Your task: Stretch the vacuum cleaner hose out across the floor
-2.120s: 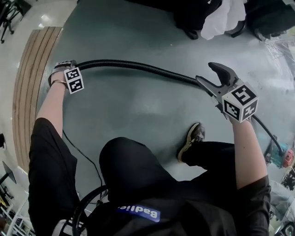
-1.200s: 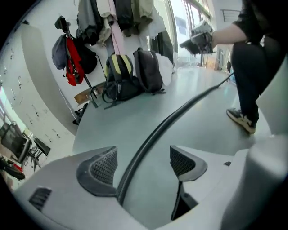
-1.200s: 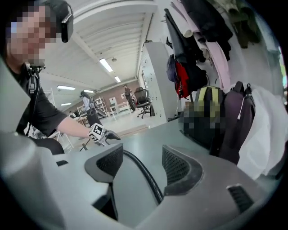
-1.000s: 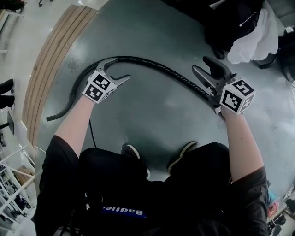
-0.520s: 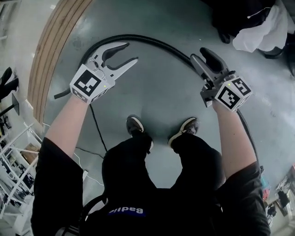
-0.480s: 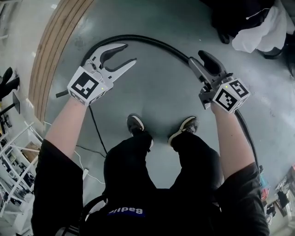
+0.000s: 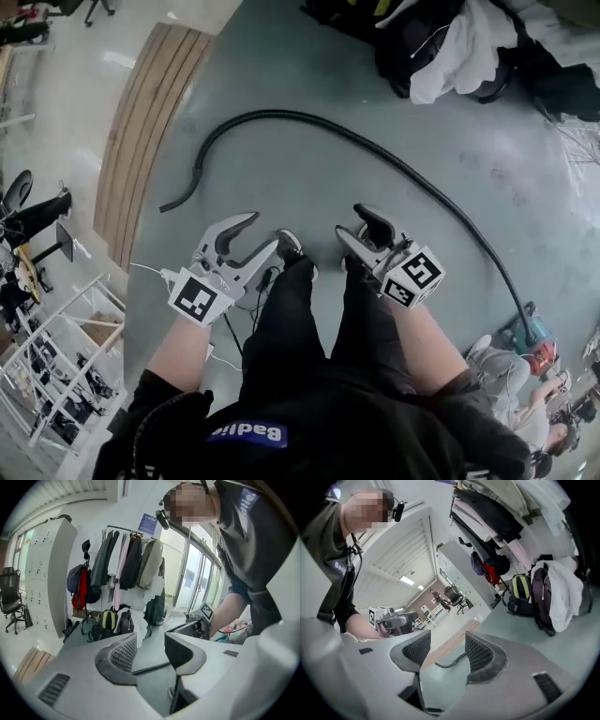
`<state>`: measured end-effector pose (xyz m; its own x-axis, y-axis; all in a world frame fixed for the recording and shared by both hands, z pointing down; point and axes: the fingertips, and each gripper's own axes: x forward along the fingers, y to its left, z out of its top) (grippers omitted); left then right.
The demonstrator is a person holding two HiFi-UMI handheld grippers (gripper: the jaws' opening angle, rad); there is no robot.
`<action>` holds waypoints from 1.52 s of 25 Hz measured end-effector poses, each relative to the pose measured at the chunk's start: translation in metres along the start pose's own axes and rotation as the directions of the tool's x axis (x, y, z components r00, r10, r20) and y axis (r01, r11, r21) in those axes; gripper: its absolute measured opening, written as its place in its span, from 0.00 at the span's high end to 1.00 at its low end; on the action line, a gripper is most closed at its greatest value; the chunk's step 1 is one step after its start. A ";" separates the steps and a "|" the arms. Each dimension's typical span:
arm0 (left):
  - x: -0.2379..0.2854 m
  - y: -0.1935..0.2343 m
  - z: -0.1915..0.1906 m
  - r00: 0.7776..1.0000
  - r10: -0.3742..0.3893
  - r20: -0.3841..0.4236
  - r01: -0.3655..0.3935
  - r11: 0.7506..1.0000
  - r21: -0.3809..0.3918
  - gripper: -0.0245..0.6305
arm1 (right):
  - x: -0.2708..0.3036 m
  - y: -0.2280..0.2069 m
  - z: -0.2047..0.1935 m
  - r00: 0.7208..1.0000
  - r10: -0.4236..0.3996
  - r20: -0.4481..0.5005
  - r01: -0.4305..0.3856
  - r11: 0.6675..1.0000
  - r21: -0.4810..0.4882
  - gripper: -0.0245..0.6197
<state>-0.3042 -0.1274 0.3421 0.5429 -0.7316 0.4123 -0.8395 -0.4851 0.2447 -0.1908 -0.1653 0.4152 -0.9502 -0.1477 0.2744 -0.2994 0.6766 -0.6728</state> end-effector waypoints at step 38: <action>-0.250 -0.523 0.180 0.708 -0.684 0.175 0.635 0.725 0.267 0.95 | -0.435 0.499 -0.015 0.774 -0.221 0.594 0.414 0.886 -0.209 0.95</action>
<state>0.0028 0.2225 -0.0469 0.9624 -0.2701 -0.0293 -0.2587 -0.9441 0.2045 0.0742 0.2474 -0.0288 -0.7202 -0.6922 -0.0471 -0.6403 0.6892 -0.3392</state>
